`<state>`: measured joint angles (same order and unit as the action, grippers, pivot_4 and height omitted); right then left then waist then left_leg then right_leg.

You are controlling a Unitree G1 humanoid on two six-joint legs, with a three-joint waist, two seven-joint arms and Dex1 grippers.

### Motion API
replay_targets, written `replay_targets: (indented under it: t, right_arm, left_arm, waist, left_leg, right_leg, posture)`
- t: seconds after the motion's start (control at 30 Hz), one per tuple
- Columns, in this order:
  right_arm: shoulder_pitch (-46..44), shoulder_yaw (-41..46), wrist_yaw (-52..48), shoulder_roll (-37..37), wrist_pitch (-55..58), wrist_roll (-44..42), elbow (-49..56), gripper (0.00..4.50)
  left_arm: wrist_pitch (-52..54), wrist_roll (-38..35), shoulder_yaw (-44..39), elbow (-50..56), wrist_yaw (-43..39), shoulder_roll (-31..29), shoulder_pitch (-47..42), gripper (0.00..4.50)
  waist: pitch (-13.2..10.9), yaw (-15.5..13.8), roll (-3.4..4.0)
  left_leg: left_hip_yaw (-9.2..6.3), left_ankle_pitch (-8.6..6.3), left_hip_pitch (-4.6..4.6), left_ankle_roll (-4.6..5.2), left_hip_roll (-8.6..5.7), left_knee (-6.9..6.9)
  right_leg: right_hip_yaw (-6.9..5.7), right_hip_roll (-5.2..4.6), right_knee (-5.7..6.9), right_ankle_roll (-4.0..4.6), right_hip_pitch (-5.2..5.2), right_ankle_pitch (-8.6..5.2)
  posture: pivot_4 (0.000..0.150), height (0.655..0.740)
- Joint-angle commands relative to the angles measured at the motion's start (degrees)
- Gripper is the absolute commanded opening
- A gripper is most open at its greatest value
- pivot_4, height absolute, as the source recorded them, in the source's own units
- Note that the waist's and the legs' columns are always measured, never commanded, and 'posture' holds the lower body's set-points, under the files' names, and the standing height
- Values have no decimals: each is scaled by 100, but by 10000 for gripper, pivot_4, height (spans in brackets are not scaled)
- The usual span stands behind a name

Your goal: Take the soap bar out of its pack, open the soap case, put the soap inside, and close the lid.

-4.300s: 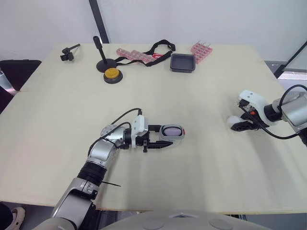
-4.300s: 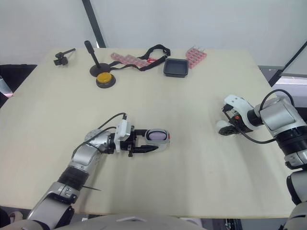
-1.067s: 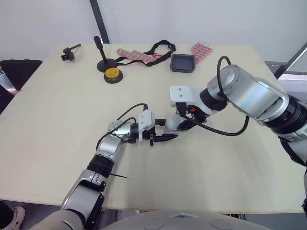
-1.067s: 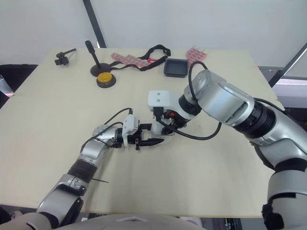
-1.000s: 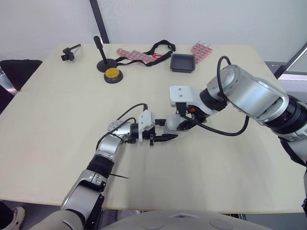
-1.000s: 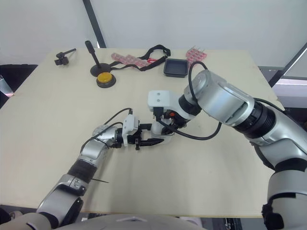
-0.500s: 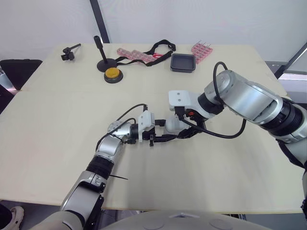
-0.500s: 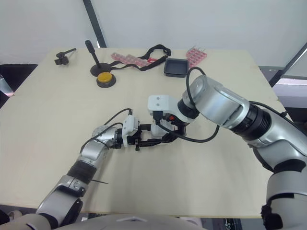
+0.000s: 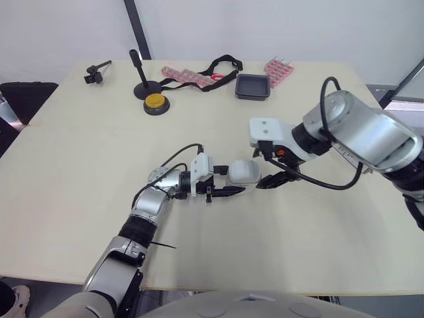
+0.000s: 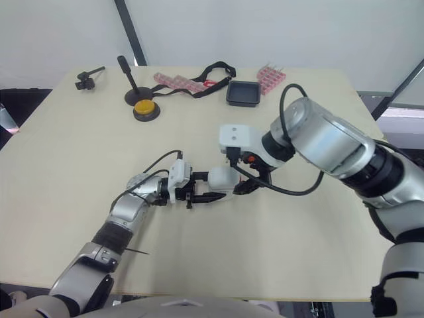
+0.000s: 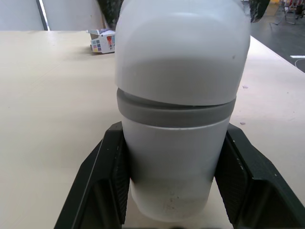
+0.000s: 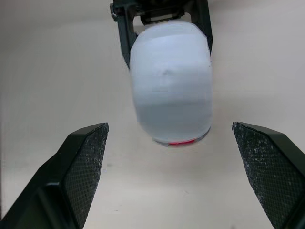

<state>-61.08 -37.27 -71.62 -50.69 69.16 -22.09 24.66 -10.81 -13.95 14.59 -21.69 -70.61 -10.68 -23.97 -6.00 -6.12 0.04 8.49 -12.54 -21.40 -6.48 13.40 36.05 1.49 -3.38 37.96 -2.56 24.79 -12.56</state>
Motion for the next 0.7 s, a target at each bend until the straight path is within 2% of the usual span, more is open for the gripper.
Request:
replay_targets:
  t: [0.03,0.13,0.23,0.37,0.53,0.7]
  right_arm:
    - [291,501,-2,-422,117,-233,381,44680]
    - [622,780,37,-721,118,-331,501,44680]
    - [1420,1572,366,-828,5,-457,299,44680]
    - [2996,2910,861,-430,-1528,-385,-169,44680]
    - [4611,3963,1018,255,-3565,-350,-633,44680]
    - [5801,4576,935,965,-5179,-371,-1138,44680]
  left_arm:
    - [-21,2,-12,-25,-56,-99,2,19377]
    - [-18,-1,-24,-25,-59,-112,-7,19377]
    - [-18,-11,-38,-18,-45,-116,-8,19377]
    - [-17,-77,-92,15,-19,-91,-1,19377]
    - [103,-249,-135,140,-81,-76,63,19377]
    - [170,-291,-140,210,-73,-121,72,19377]
  waist:
    - [0,-12,-1]
    - [0,-13,0]
    - [2,-15,-4]
    - [6,-18,-9]
    - [6,-9,-11]
    - [7,10,-10]
  left_leg:
    - [0,0,0,0,0,0]
    - [0,0,0,0,-1,-1]
    - [-1,0,2,1,1,-4]
    - [-3,-4,1,7,1,-8]
    - [-2,-15,-1,30,1,-14]
    - [-1,-22,-5,44,0,-13]
  right_leg:
    - [0,-1,-1,0,-1,0]
    - [1,0,-5,0,-2,0]
    - [1,-4,-7,1,-5,-1]
    - [-3,-10,-23,12,-16,-7]
    - [-6,-11,-33,24,-14,-14]
    - [-7,-13,-43,27,-13,-15]
  posture:
    - [1500,7291]
    - [1500,7291]
    - [1500,7291]
    - [1500,7291]
    - [1500,7291]
    - [1500,7291]
